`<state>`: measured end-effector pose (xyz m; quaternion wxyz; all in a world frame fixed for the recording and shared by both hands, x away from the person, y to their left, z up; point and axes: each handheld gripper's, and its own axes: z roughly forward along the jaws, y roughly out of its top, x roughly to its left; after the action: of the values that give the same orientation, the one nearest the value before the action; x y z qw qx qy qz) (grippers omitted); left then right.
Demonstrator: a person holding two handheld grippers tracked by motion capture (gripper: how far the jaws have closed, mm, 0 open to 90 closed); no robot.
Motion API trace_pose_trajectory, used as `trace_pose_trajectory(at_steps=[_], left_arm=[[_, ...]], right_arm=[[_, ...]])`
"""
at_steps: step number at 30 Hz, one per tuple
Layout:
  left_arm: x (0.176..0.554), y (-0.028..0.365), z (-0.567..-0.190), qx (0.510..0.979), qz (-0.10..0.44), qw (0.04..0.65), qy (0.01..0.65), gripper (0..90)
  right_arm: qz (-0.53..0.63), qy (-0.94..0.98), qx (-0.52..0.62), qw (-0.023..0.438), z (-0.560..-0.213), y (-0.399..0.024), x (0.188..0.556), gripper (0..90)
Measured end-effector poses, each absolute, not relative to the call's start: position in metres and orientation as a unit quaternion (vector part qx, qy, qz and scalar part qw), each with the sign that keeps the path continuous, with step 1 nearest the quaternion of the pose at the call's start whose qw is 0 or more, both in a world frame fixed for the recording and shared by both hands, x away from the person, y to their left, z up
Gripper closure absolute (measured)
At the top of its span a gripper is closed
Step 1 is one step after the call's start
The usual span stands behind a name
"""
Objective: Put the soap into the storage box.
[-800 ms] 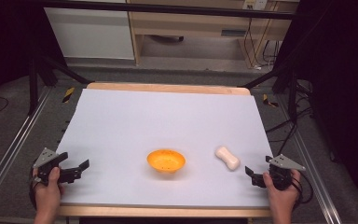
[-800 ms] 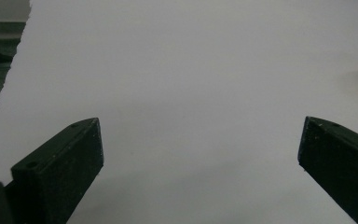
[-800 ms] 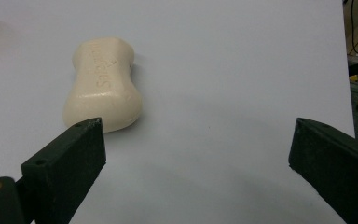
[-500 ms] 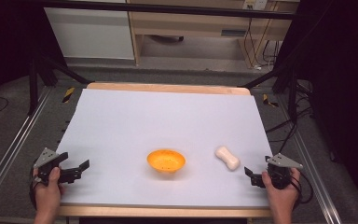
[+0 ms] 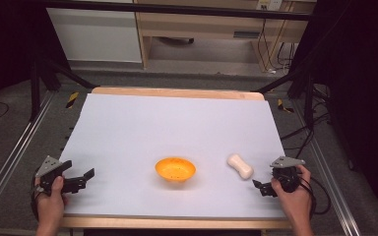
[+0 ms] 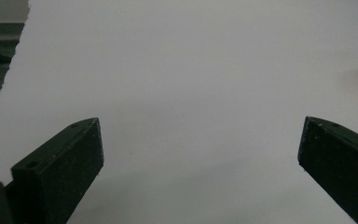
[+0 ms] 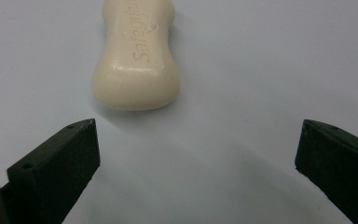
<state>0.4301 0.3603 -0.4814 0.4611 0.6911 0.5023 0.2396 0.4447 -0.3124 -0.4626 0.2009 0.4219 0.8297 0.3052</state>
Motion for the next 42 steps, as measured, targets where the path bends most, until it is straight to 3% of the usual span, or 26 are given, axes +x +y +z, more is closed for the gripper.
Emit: trace_pose_trajectory(at_steps=[42], left_arm=[[0.430, 0.361, -0.481, 0.691, 0.241, 0.461, 0.501, 0.0]], right_arm=[[0.216, 0.886, 0.389, 0.132, -0.433, -0.250, 0.495, 2.2]])
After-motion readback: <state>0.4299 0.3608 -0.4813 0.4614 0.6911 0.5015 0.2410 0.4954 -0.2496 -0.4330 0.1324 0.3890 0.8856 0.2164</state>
